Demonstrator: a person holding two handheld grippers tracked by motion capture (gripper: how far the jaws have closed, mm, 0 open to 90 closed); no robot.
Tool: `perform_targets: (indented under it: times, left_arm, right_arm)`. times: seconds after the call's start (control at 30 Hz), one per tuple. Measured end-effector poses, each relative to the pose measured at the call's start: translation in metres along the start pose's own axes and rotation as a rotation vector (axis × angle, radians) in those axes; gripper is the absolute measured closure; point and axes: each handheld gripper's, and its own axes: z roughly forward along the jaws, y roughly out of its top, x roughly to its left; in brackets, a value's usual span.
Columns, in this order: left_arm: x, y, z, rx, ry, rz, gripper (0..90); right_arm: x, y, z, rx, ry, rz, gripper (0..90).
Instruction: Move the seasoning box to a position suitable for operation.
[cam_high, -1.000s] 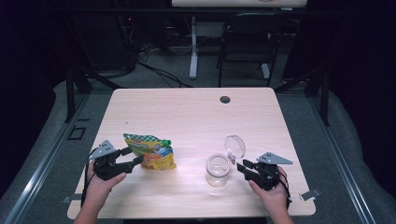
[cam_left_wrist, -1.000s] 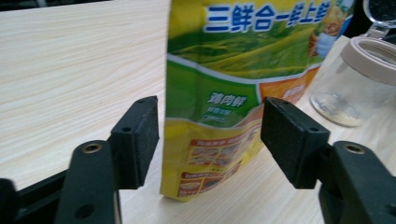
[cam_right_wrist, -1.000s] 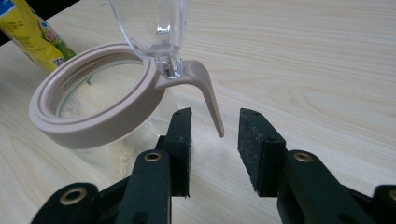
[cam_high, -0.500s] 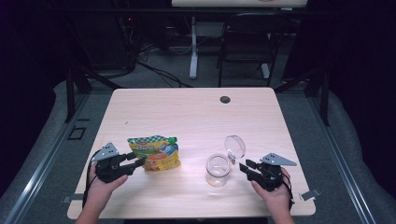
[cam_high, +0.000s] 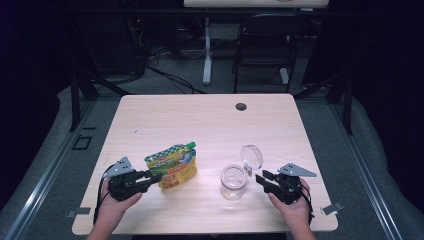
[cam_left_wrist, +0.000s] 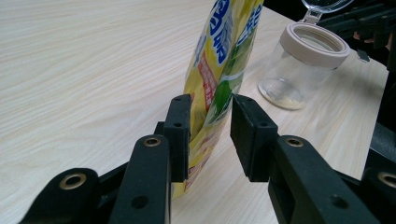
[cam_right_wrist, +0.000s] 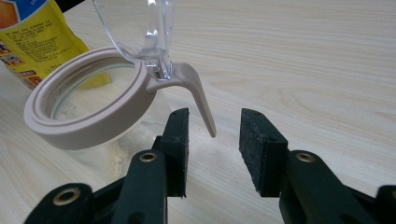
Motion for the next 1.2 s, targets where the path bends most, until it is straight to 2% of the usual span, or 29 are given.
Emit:
perform_targets:
  times: [0.2, 0.27, 0.43, 0.7, 0.87, 1.2]
  left_arm:
    - [0.002, -0.001, 0.004, 0.002, -0.016, -0.011, 62.1]
    - [0.004, -0.002, 0.008, 0.019, -0.033, -0.027, 58.0]
    - [0.009, -0.006, 0.016, 0.034, -0.038, -0.061, 50.1]
    - [0.015, -0.008, 0.029, 0.054, -0.077, -0.087, 42.2]
    - [0.019, -0.010, 0.034, 0.055, -0.100, -0.111, 40.8]
    - [0.021, -0.012, 0.044, 0.098, -0.096, -0.098, 39.8]
  right_arm:
    - [0.001, -0.001, 0.001, -0.002, 0.004, 0.002, 63.0]
    - [0.001, -0.001, 0.001, 0.002, 0.005, 0.002, 63.0]
    - [0.000, -0.002, 0.000, 0.007, -0.002, 0.003, 62.9]
    - [-0.002, -0.005, -0.005, -0.001, -0.005, 0.013, 62.7]
    - [-0.004, -0.007, -0.008, 0.003, -0.017, 0.015, 62.6]
    - [-0.005, -0.010, -0.011, 0.004, -0.027, 0.024, 62.4]
